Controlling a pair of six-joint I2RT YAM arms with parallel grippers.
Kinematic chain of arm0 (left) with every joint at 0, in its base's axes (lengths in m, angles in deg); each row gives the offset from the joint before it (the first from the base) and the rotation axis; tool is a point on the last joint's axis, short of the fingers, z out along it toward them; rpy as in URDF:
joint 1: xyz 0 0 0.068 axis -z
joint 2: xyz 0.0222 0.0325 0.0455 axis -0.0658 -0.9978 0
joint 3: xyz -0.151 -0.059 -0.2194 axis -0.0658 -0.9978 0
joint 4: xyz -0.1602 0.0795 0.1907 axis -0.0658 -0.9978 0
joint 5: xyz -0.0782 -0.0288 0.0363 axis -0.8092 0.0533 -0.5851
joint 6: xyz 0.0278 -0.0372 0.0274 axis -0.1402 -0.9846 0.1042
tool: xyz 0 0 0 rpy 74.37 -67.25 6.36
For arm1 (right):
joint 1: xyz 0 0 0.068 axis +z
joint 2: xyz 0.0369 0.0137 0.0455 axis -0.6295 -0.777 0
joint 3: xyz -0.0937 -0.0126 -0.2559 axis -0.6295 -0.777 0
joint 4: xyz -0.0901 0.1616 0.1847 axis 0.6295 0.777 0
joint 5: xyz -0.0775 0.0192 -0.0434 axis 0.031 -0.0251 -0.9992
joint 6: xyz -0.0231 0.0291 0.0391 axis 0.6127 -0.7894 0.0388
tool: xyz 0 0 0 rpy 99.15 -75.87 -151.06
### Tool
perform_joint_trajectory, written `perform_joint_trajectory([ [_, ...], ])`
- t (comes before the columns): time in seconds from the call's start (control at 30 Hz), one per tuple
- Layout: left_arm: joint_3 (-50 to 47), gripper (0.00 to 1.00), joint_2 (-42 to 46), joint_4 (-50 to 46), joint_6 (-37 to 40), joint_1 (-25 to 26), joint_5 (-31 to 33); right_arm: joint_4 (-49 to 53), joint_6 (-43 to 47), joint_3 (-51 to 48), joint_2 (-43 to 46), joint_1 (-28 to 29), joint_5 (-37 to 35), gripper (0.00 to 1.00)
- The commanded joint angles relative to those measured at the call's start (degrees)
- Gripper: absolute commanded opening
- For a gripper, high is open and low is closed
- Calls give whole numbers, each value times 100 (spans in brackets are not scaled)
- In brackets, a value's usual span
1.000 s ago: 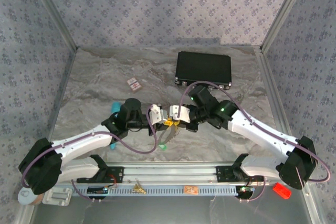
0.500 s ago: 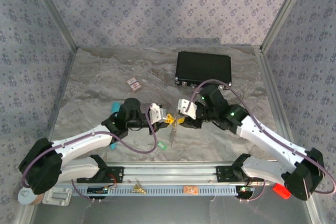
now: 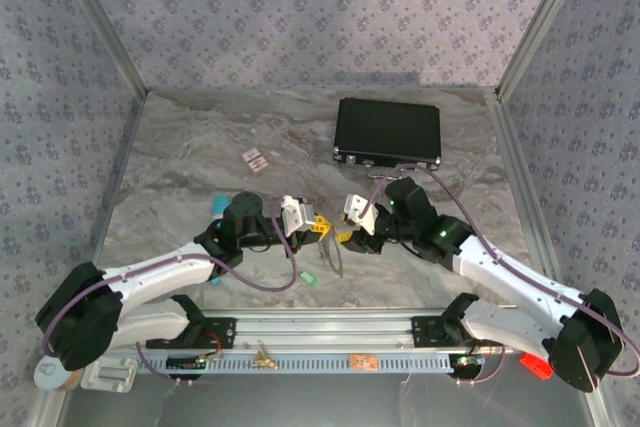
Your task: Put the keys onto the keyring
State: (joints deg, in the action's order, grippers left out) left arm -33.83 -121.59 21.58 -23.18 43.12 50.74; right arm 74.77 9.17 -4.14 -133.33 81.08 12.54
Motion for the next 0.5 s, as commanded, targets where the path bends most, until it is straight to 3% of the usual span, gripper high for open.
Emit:
perform_joint_trajectory([
  [0.0,77,0,0,418,-86,12,-73,-241,-165,39,-115,74,262,38],
  [0.2,68,0,0,528,-105,12,-103,-191,-122,74,-227,104,288,24],
  [0.47,77,0,26,734,-100,5,-181,48,-29,254,-525,132,397,18],
])
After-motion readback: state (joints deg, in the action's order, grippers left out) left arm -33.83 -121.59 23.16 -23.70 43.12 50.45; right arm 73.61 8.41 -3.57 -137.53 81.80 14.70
